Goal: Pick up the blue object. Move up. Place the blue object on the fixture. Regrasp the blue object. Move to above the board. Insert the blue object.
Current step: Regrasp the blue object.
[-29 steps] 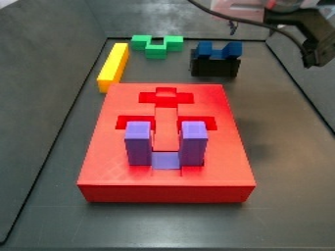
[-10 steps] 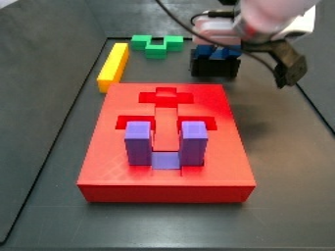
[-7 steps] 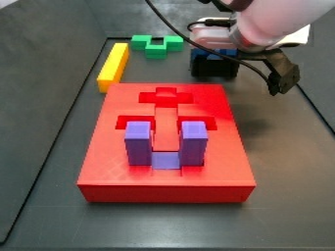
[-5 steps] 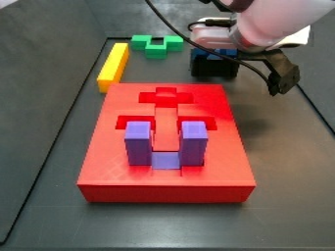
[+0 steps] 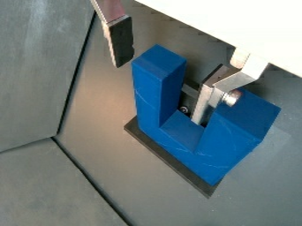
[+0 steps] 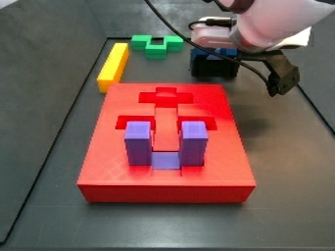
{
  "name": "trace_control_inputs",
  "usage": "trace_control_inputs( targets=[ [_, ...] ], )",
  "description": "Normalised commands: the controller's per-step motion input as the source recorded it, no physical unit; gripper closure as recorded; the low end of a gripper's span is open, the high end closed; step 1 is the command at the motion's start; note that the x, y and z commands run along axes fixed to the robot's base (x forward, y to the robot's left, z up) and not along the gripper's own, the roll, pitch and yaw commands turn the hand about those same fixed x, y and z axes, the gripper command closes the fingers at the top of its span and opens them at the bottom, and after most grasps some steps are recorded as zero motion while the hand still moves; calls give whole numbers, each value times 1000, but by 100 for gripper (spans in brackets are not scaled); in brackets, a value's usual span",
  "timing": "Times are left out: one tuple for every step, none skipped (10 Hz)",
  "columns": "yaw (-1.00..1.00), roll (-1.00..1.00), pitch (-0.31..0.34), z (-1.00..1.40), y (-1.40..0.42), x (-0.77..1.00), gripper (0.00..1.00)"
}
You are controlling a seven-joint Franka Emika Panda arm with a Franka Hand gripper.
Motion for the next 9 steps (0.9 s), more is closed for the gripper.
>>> trace_control_inputs(
  targets=[
    [46,194,54,-143,-34,120,0],
    [49,163,54,-97,-23,106,0],
    [63,126,31,-6,0,0,0],
    [0,14,0,0,0,0,0],
    [0,97,0,0,0,0,0],
    [0,0,0,0,0,0,0],
    [0,0,0,0,0,0,100],
    [0,0,0,0,0,0,100],
    [0,0,0,0,0,0,100]
  ],
)
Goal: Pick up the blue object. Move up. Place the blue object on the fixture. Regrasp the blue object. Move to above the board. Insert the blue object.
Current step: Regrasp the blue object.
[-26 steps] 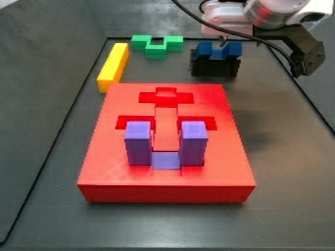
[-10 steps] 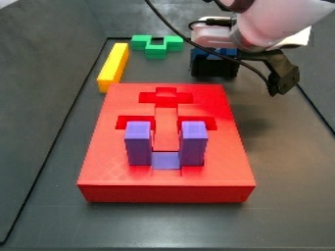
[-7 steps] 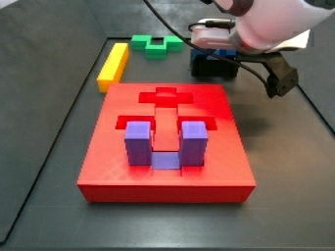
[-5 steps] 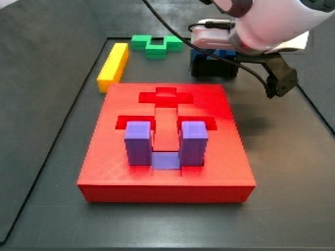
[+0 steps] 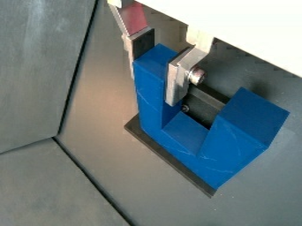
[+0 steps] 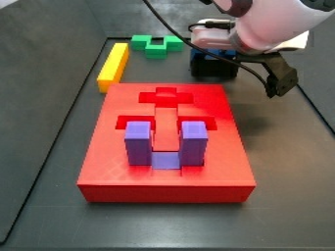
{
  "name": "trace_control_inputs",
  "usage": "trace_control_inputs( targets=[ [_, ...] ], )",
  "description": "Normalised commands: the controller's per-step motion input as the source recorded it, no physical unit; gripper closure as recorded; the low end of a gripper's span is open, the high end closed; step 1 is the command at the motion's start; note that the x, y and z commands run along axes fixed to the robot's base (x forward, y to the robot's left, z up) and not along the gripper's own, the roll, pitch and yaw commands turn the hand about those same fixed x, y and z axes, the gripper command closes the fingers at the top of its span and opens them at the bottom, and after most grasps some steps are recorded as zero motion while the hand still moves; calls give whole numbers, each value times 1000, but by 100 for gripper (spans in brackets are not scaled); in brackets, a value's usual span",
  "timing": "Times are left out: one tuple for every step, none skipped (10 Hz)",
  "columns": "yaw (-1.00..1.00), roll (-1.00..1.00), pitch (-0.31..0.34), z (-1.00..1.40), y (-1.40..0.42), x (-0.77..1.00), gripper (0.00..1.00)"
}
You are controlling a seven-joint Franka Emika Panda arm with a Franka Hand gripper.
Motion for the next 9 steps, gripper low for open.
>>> trace_control_inputs(
  targets=[
    [0,0,0,0,0,0,100],
    [0,0,0,0,0,0,100],
    [0,0,0,0,0,0,100],
    [0,0,0,0,0,0,100],
    [0,0,0,0,0,0,100],
    [0,0,0,0,0,0,100],
    [0,0,0,0,0,0,100],
    [0,0,0,0,0,0,100],
    [0,0,0,0,0,0,100]
  ],
)
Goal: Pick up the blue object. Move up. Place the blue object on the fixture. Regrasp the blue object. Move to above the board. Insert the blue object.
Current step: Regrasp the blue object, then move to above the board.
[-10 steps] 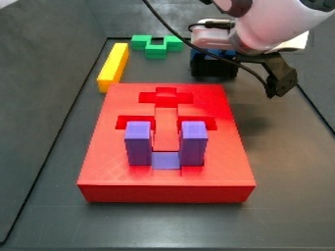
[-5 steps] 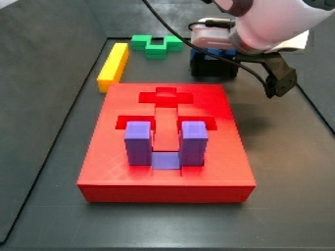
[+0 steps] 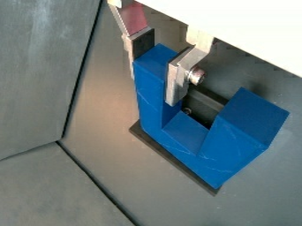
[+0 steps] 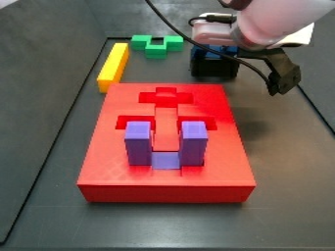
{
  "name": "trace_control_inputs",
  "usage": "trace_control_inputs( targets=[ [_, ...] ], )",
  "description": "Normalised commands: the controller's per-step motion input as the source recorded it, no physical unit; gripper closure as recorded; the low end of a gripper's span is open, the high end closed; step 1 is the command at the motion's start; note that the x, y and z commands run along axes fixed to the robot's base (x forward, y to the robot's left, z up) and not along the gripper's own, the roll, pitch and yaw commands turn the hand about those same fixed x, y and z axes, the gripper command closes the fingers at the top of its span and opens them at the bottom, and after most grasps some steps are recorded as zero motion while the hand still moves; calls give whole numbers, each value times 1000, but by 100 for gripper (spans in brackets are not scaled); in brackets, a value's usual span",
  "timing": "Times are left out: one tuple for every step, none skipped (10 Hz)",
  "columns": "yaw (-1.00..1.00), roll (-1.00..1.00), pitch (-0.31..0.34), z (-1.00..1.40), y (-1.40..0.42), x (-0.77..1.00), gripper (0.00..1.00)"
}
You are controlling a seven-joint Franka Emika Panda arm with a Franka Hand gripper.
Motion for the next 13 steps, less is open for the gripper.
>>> trace_control_inputs(
  targets=[
    [0,0,0,0,0,0,100],
    [0,0,0,0,0,0,100],
    [0,0,0,0,0,0,100],
    [0,0,0,0,0,0,100],
    [0,0,0,1400,0,0,100],
    [-54,8,-7,1400,-5,-4,100],
    [-56,-53,-34,1400,8,-44,100],
    [-51,-43,-28,1400,20,-51,100],
    [-49,-33,19,1400,5,-38,100],
    [-41,-16,36,1400,0,-35,100],
    [-34,-14,55,1400,-5,-40,100],
    [-16,-6,71,491,-3,-4,100],
    [21,-1000,149,295,-1400,-1261,100]
  ],
)
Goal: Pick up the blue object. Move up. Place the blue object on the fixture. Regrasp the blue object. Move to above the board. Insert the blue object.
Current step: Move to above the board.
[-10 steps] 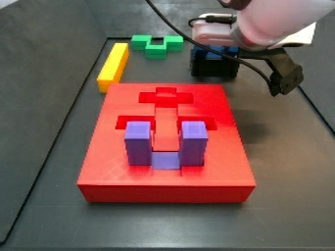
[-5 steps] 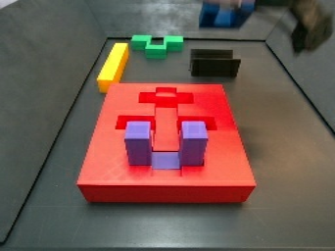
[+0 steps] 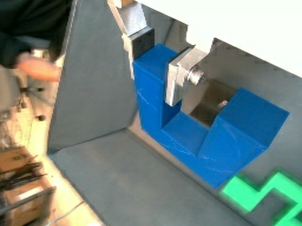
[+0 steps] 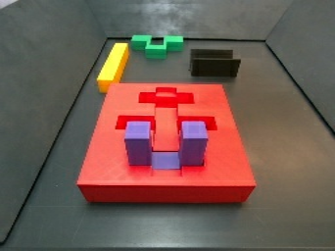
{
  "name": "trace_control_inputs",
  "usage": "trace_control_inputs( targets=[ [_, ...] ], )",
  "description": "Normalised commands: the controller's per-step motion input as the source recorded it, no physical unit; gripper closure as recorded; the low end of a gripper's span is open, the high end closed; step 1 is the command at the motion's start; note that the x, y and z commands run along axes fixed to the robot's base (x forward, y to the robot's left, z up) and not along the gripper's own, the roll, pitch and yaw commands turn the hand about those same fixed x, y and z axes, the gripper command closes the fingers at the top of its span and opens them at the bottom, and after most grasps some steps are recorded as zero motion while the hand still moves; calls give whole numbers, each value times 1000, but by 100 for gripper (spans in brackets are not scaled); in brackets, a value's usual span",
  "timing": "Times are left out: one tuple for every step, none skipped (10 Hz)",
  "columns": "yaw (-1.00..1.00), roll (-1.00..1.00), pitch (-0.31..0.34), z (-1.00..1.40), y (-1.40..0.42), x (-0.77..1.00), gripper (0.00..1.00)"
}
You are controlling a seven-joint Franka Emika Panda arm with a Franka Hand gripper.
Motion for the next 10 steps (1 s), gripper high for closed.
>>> trace_control_inputs(
  targets=[
    [32,-1000,140,299,-1400,-1268,100],
    [43,-1000,111,323,-1400,-1382,100],
    [52,-1000,101,286,-1345,-1400,100],
    [60,-1000,98,295,-1357,-1400,100],
    [72,-1000,85,159,-719,-778,100],
    [77,-1000,81,93,-453,-521,100],
    [77,-1000,71,46,-197,-231,100],
    [79,-1000,60,45,-144,-178,100],
    [76,-1000,35,15,-53,-139,100],
    [68,-1000,8,15,12,-105,100]
  ],
)
